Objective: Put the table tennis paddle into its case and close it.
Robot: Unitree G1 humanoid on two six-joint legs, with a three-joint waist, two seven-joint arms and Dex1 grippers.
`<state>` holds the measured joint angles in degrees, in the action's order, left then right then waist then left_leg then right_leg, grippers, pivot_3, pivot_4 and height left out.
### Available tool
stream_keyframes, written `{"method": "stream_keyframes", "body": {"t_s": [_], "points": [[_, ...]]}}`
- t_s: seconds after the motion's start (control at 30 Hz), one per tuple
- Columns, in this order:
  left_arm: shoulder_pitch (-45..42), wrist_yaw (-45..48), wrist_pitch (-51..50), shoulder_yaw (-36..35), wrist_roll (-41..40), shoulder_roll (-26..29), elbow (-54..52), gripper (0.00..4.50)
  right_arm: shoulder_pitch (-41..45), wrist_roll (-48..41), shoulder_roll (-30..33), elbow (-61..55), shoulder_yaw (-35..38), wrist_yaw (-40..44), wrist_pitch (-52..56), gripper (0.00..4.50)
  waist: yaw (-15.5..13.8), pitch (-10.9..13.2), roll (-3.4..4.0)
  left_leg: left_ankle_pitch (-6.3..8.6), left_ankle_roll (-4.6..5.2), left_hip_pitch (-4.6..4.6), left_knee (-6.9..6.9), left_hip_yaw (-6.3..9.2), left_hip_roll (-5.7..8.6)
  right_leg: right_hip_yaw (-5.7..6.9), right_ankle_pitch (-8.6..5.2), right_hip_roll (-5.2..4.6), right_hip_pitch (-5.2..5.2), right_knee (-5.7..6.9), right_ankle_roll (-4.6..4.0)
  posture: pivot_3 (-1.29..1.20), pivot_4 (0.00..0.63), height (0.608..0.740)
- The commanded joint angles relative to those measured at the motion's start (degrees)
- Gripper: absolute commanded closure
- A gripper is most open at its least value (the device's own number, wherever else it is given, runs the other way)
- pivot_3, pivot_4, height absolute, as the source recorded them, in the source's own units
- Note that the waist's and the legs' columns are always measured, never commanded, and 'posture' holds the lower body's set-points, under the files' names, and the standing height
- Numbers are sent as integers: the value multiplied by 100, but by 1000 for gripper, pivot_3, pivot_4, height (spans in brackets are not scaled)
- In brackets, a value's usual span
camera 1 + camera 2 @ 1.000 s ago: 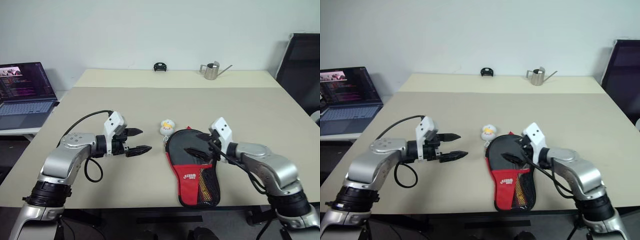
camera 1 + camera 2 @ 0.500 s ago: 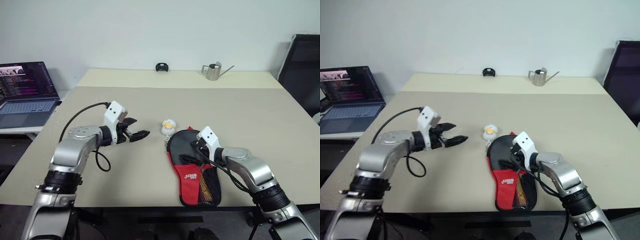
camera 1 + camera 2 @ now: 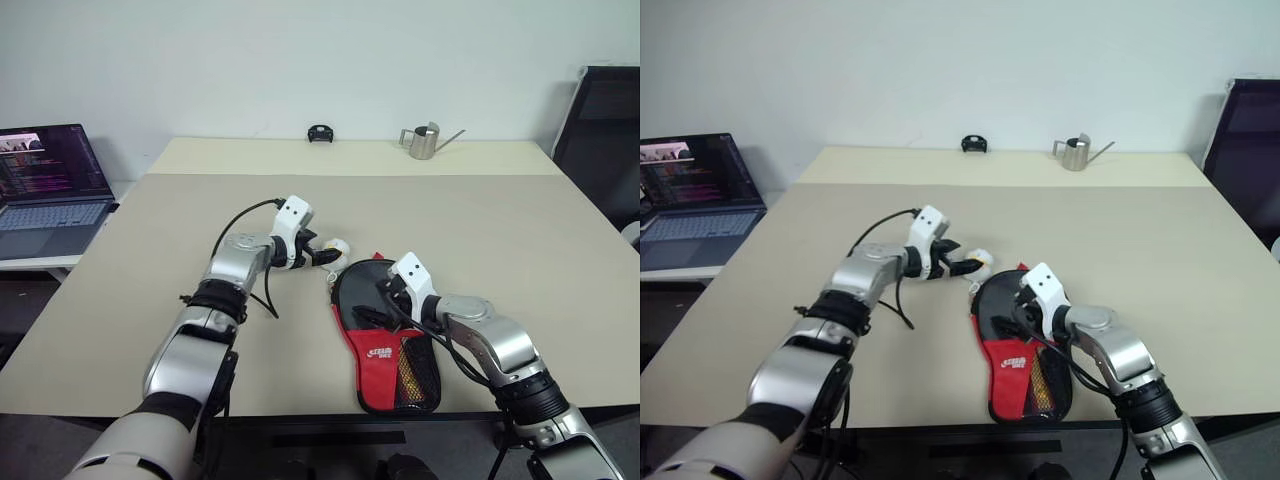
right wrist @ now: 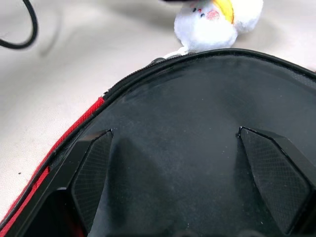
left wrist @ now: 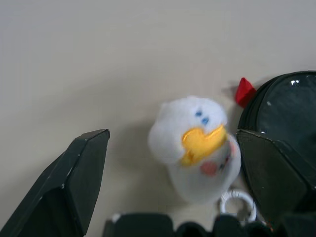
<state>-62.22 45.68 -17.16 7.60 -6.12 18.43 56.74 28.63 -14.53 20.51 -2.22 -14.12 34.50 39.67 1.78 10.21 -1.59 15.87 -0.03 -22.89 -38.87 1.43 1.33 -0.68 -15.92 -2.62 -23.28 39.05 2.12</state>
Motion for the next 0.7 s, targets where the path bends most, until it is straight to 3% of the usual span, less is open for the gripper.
{"method": "stream_keyframes", "body": {"t_s": [0.03,0.3,0.6,0.7], "points": [[-398,4,441,-91,184,-128,642,0,-49,53,-64,-43,52,-74,82,19,7,0,0,0,0,0,0,0,0,0,0,0,0,0,0,0,150,740],[-533,-39,702,-89,566,-489,1456,0,-79,78,-162,-69,56,-202,75,19,1,0,-1,0,0,0,0,0,0,2,0,1,-1,2,0,0,150,740],[-422,-51,875,-165,761,-831,1576,0,-75,214,-205,-120,152,-424,73,19,-54,-6,-10,0,0,-1,-1,2,5,3,0,0,2,1,0,0,150,740],[-379,66,905,-202,770,-800,1514,662,-90,251,-162,-142,186,-457,110,0,-81,-6,-10,0,0,-1,-1,3,7,4,0,0,2,0,1,0,150,740]]}}
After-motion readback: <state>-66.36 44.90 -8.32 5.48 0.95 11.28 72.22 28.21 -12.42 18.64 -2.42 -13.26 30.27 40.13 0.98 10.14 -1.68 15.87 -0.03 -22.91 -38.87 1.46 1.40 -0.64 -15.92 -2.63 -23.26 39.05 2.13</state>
